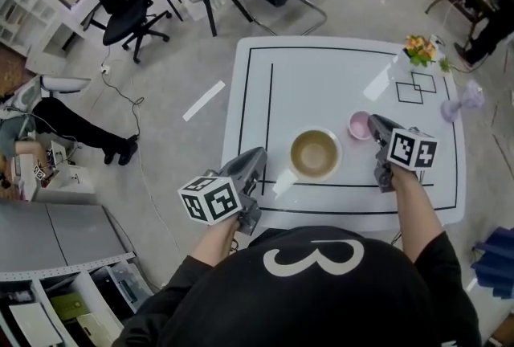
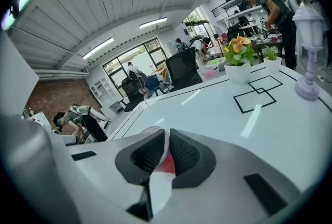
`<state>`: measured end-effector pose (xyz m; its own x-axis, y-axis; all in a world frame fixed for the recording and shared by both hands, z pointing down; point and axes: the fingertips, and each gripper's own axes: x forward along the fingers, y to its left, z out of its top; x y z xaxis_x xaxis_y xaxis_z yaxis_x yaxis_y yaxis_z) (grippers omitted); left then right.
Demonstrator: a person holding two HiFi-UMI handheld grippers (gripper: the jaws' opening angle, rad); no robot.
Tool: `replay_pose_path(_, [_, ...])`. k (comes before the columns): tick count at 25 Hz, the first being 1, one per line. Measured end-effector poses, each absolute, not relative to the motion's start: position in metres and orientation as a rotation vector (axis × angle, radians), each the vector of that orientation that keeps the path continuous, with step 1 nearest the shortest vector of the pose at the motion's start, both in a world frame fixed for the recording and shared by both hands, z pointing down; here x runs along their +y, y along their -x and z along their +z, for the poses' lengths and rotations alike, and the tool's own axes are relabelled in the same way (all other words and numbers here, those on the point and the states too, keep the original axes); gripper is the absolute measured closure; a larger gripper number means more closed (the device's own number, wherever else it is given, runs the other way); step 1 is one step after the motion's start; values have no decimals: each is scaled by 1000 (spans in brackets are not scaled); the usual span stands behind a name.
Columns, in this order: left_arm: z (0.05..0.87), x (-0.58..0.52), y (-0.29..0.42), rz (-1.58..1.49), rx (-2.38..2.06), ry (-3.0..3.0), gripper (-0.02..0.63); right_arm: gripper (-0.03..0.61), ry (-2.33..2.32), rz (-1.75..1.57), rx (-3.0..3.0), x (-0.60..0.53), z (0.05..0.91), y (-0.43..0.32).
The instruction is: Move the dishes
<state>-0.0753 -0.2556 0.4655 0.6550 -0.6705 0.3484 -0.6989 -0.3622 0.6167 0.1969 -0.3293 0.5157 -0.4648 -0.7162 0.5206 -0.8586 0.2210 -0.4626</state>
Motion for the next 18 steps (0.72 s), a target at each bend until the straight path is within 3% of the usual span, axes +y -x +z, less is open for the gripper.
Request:
replay_pose_path(7, [461, -243, 74, 48, -1096, -2141, 611, 535, -1488, 1051, -2307, -328, 520, -196])
replay_pose_path(11, [455, -240, 81, 35, -1134, -2154, 611, 378, -1504, 1021, -2346, -325, 515, -193])
replay_pose_path(18, [456, -239, 83, 20, -1157, -2149, 611, 340, -1461, 902, -2466, -312, 491, -186])
